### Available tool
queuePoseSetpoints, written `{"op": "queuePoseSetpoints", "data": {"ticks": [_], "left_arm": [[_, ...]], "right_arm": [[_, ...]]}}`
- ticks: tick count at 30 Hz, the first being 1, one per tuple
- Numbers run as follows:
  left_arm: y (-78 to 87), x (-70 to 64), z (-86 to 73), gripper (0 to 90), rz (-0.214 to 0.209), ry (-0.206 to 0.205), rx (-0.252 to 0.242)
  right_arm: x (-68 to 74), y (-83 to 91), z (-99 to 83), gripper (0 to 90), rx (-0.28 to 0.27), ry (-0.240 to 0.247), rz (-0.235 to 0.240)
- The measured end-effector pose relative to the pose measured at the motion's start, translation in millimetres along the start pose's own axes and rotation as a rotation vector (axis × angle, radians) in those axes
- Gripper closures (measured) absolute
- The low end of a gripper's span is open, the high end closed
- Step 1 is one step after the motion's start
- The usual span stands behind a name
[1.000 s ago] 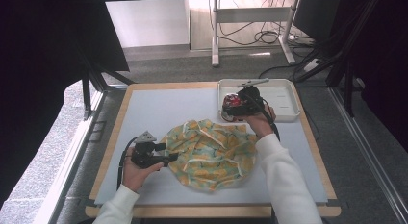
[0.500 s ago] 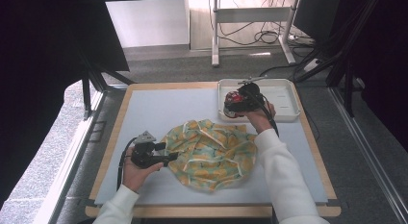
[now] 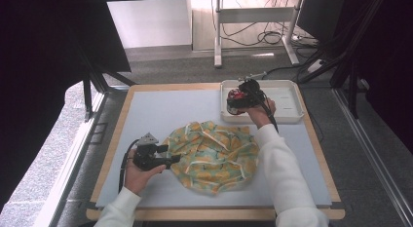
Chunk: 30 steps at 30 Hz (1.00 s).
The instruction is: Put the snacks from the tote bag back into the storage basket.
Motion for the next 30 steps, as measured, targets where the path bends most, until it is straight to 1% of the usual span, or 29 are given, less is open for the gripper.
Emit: {"op": "queuePoseSetpoints", "data": {"ticks": [3, 11, 16, 19, 27, 30], "left_arm": [[-0.5, -0.1, 0.0, 28.3, -0.001, -0.005, 0.002], [-1.0, -0.3, -0.2, 28.2, -0.003, -0.005, 0.004], [-1.3, 0.6, -0.6, 28.2, -0.004, -0.004, 0.007], [-1.1, 0.5, -0.6, 28.2, -0.005, -0.005, 0.006], [-0.8, 2.2, -0.9, 28.3, -0.004, 0.0, 0.005], [-1.0, 2.3, -1.1, 28.2, -0.004, 0.0, 0.006]], "right_arm": [[-1.5, -6.7, 1.3, 22.6, 0.005, 0.005, -0.008], [-9.2, -25.4, -0.1, 22.6, 0.021, -0.012, -0.01], [-11.0, -33.8, -0.6, 22.5, 0.025, -0.008, -0.016], [-12.0, -40.7, -3.1, 22.5, 0.041, -0.013, -0.024], [-11.4, -57.8, -11.0, 22.5, 0.071, -0.009, -0.03], [-12.6, -61.1, -14.0, 22.5, 0.08, -0.016, -0.031]]}}
Point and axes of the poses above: each handheld gripper's, and its own axes: y roughly backward along the jaws, z roughly out of its top, x roughly to its left, the point moved 4 cm from there along -y, roughly forward along the jaws, and after that the axes turned 3 degrees about -y, right-handed, at the moved point
